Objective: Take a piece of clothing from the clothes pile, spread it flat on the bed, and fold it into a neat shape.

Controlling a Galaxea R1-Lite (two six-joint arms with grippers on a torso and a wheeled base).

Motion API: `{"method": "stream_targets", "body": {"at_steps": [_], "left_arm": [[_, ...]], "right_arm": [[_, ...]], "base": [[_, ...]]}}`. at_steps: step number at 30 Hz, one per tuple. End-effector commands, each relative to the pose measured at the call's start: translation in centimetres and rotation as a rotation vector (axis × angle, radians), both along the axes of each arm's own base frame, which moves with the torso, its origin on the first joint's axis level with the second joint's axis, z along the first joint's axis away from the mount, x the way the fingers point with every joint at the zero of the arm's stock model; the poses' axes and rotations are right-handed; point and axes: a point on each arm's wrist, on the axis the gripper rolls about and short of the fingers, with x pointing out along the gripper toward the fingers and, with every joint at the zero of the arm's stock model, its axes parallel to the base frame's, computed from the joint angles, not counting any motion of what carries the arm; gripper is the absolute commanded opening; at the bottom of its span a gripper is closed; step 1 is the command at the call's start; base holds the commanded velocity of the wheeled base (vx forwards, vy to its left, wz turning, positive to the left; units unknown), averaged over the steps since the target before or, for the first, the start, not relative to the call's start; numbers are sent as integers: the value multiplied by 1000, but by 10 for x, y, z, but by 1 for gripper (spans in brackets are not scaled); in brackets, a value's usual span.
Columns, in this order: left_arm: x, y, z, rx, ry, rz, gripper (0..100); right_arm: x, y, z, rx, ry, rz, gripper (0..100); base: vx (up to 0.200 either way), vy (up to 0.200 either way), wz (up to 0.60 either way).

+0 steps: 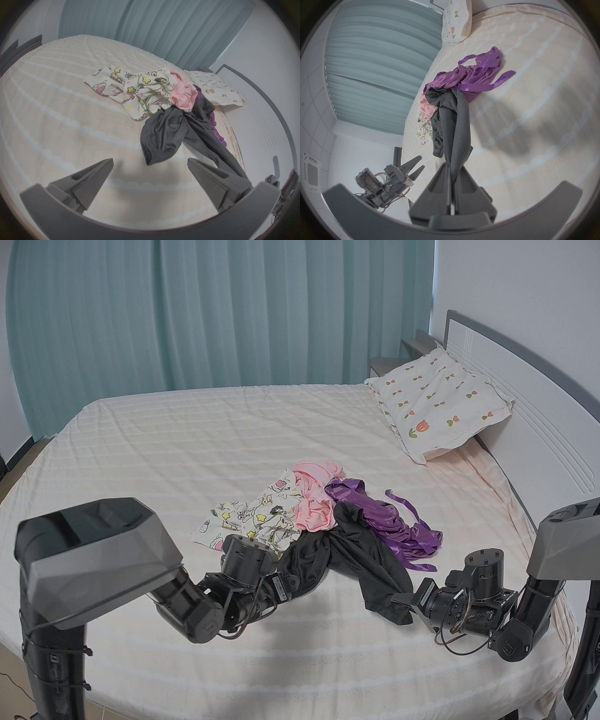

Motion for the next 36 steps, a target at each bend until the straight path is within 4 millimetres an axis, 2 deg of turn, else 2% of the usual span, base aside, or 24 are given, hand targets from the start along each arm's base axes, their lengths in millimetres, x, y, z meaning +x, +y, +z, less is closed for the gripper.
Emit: {"method": "stream_targets", "body": {"at_steps": [1, 4, 13, 21, 22, 26, 30, 31, 32, 34, 36], "left_arm": [[22, -16, -43, 14, 19, 16, 100], [35, -24, -45, 0, -6, 16, 100], [56, -38, -55, -23, -45, 14, 100], [64, -45, -57, -20, -46, 18, 100], [64, -45, -56, -23, -47, 19, 0], [57, -39, -60, -20, -13, 39, 0], [45, -31, -36, -67, -29, 59, 0], [45, -31, -36, -67, -29, 59, 0], [35, -25, -15, -106, -50, 68, 0], [27, -19, -2, -129, -56, 73, 0], [10, -12, 22, -156, -86, 69, 0]], "right_arm": [[-1, 0, -3, -4, 6, 1, 0], [0, 0, -4, -4, 7, 1, 0], [1, 1, -4, -2, 3, 1, 0], [0, 1, -4, -1, 6, 3, 0], [0, 1, -4, -1, 6, 3, 0], [0, 1, -3, 0, 3, 4, 0], [-3, 7, 1, 19, -41, 27, 0], [-3, 7, 1, 19, -41, 27, 0], [-8, 10, 4, 31, -77, 41, 0], [-11, 9, 7, 44, -109, 45, 0], [-15, 7, 17, 72, -177, 43, 0]], "base": [[0, 0, 0], [0, 0, 0], [0, 0, 0], [0, 0, 0], [0, 0, 0], [0, 0, 0], [0, 0, 0], [0, 0, 0], [0, 0, 0], [0, 0, 0], [0, 0, 0]]}}
